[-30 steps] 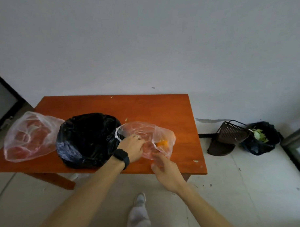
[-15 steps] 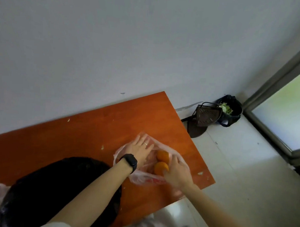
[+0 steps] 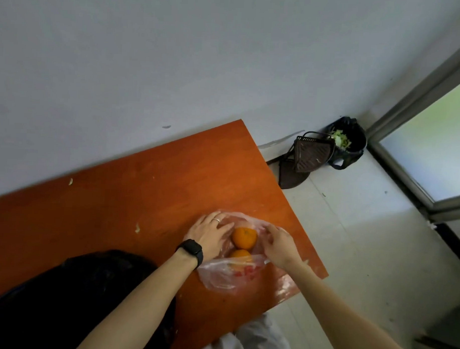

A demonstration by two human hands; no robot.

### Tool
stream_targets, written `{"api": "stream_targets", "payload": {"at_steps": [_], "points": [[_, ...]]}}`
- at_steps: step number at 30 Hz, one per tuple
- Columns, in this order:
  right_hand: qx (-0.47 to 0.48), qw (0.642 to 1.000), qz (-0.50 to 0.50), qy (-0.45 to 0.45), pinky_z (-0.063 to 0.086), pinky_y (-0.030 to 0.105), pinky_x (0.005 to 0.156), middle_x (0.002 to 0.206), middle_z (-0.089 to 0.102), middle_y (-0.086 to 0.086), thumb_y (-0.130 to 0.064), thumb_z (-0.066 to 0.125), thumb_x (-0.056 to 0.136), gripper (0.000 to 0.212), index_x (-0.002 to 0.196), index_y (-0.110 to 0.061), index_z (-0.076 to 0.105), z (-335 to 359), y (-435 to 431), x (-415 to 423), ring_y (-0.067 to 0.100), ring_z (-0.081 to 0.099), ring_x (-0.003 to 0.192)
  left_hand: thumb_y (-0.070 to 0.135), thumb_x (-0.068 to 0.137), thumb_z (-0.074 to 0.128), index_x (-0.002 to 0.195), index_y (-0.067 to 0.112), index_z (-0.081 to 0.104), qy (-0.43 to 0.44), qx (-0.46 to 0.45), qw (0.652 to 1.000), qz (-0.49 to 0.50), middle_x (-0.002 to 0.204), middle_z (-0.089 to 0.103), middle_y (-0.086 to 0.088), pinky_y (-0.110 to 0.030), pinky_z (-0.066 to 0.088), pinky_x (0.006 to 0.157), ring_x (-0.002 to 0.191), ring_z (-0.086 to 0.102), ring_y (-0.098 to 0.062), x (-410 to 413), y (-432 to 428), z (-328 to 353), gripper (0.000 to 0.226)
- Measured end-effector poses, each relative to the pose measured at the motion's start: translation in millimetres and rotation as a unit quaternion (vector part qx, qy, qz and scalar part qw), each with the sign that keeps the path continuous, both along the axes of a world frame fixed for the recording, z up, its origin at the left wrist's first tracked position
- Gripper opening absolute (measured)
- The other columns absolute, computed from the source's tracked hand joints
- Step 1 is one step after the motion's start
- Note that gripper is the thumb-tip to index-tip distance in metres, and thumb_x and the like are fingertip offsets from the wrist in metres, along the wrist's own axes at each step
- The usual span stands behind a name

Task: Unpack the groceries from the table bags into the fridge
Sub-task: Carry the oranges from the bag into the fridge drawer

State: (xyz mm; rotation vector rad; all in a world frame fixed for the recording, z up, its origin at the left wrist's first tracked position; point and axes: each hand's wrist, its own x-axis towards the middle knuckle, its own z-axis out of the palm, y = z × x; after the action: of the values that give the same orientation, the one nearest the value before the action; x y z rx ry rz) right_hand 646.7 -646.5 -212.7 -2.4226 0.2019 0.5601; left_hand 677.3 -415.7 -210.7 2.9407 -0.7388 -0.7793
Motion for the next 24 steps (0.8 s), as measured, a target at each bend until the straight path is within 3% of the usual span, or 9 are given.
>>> {"api": "stream_targets", "payload": {"at_steps": [4,7,10,12,14,16,18,20,24], "points": [[0.02,0.995,-0.074,0.068,0.05,0.028,0.071,0.098,0.073,0.005,-0.03,0.059,0.098,0.025,0.116,-0.018,0.071,-20,-4,15,0.025,0.067,0.087,0.038,0.101,0.037,0.151,0.029,0.034,-0.009,0.049,0.999,-0.018,0.157,0.028,-0.004,-0.044,0.03,0.106,0.139,0.027,-0.028,15,-7,-4,0.051],[0.265,0.88,-0.296,0.262,0.056,0.03,0.056,0.077,0.07,0.014,-0.019,0.072,0.091,0.022,0.102,0.0,0.071,-22,-13,25,0.022,0.064,0.06,0.031,0.102,0.038,0.149,0.029,0.035,0.078,-0.031,0.994,0.072,0.151,0.034,-0.001,-0.042,0.046,0.094,0.134,0.031,-0.027,12,-11,-18,0.048],[0.375,0.812,-0.328,0.303,0.06,0.031,0.067,0.096,0.073,0.014,-0.013,0.073,0.089,0.02,0.105,-0.003,0.07,-13,-26,20,0.024,0.073,0.078,0.025,0.097,0.044,0.145,0.039,0.037,0.115,-0.122,0.975,0.146,0.149,0.042,0.003,-0.039,0.05,0.09,0.127,0.043,-0.024,4,-10,-19,0.05],[0.3,0.899,-0.232,0.219,0.06,0.03,0.073,0.106,0.076,0.008,-0.015,0.077,0.085,0.033,0.117,-0.011,0.069,-6,-31,10,0.022,0.074,0.091,0.025,0.098,0.044,0.147,0.038,0.035,0.122,-0.143,0.972,0.138,0.151,0.042,0.003,-0.036,0.049,0.091,0.126,0.048,-0.024,-3,-6,-13,0.051],[0.12,0.987,-0.092,0.06,0.058,0.025,0.079,0.11,0.073,-0.009,-0.025,0.076,0.085,0.033,0.118,-0.024,0.069,9,-32,-5,0.009,0.071,0.092,0.031,0.099,0.045,0.154,0.03,0.028,0.079,-0.124,0.986,0.073,0.158,0.035,0.002,-0.037,0.026,0.119,0.146,0.028,-0.02,-10,2,-4,0.058],[0.053,0.994,-0.028,-0.095,0.058,0.025,0.072,0.111,0.07,-0.013,-0.029,0.069,0.091,0.02,0.111,-0.03,0.069,23,-28,-26,0.007,0.069,0.084,0.047,0.092,0.048,0.156,0.025,0.026,-0.007,-0.106,0.994,-0.016,0.159,0.034,0.0,-0.04,0.009,0.123,0.15,0.021,-0.02,-15,12,1,0.071],[0.0,0.974,0.036,-0.222,0.059,0.03,0.076,0.125,0.063,-0.006,-0.036,0.064,0.093,0.023,0.112,-0.025,0.068,29,-20,-43,0.015,0.066,0.1,0.066,0.083,0.048,0.156,0.023,0.027,-0.071,-0.082,0.991,-0.083,0.158,0.036,-0.002,-0.047,0.017,0.119,0.146,0.029,-0.023,-19,16,0,0.087],[-0.066,0.966,0.12,-0.217,0.052,0.04,0.096,0.145,0.046,0.003,-0.05,0.065,0.088,0.054,0.133,-0.021,0.056,22,-12,-50,0.026,0.046,0.129,0.081,0.076,0.043,0.158,0.022,0.021,-0.06,-0.039,0.99,-0.122,0.162,0.027,-0.005,-0.05,0.018,0.116,0.146,0.023,-0.027,-21,15,-2,0.104],[-0.126,0.968,0.213,0.045,0.026,0.05,0.118,0.165,-0.02,0.003,-0.067,0.069,0.072,0.127,0.155,-0.03,-0.019,-1,-14,-44,0.034,0.002,0.151,0.091,0.066,0.045,0.156,0.029,-0.017,-0.001,0.021,0.993,-0.116,0.166,-0.006,-0.008,-0.055,0.004,0.12,0.152,0.001,-0.033,-25,8,-13,0.125]]}}
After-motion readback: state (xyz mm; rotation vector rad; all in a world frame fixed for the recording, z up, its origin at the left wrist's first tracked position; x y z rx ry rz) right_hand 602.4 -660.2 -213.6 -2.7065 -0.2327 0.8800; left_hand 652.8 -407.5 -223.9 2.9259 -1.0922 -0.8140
